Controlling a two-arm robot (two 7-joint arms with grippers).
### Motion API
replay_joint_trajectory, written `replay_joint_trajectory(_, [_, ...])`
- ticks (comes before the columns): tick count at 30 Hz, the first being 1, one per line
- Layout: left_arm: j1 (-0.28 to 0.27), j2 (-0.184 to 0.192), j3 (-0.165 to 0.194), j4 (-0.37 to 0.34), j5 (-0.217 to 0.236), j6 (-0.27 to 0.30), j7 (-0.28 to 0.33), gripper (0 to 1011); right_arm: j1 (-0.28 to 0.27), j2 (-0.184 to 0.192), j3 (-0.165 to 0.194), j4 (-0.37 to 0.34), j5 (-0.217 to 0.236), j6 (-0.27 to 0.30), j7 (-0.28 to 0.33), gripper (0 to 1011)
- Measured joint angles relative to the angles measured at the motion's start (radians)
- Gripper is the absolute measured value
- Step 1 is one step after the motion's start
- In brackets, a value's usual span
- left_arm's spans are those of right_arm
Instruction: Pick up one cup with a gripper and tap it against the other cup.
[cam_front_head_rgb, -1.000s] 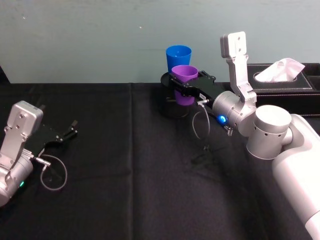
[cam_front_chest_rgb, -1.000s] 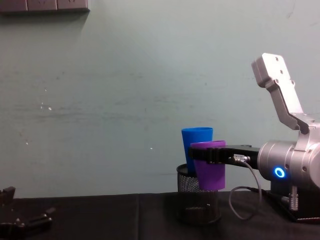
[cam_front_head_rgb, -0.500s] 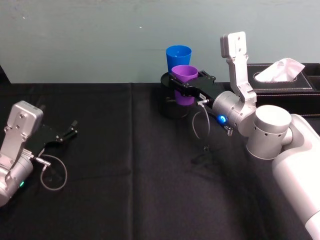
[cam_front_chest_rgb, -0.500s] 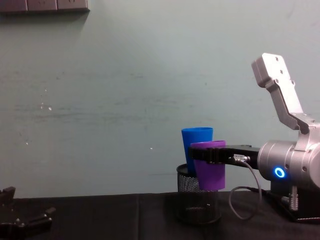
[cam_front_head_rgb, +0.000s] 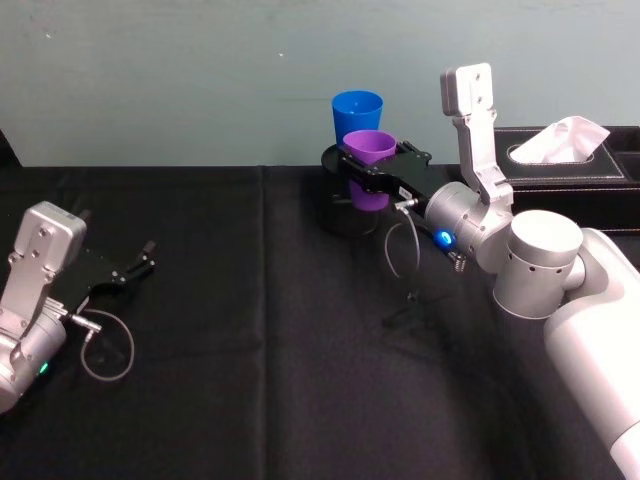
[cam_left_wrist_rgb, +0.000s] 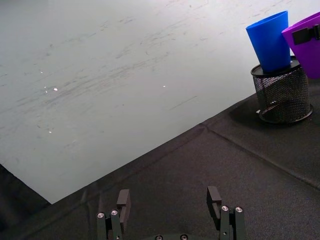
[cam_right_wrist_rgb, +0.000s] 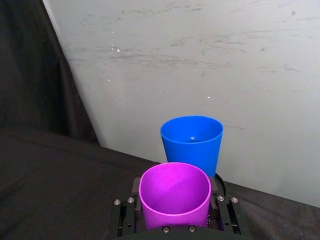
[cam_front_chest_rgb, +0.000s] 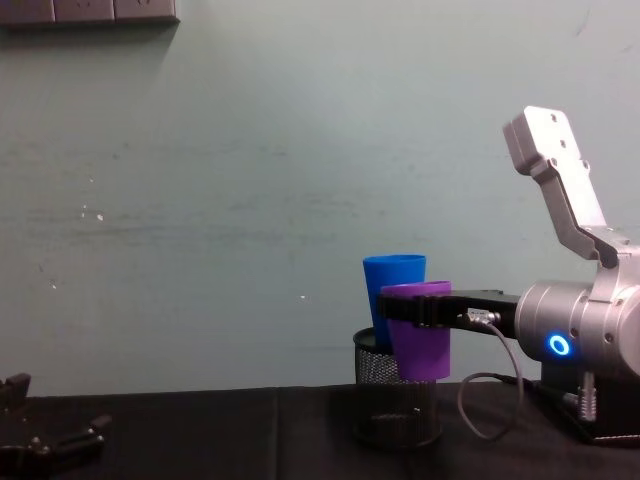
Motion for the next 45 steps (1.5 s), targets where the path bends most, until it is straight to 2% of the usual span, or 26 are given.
replay_joint_trajectory(45, [0.0, 0.0, 0.0, 0.0, 0.0, 0.0, 0.0, 1000, 0.0, 0.0, 0.0, 0.0, 0.0, 0.0, 0.0, 731])
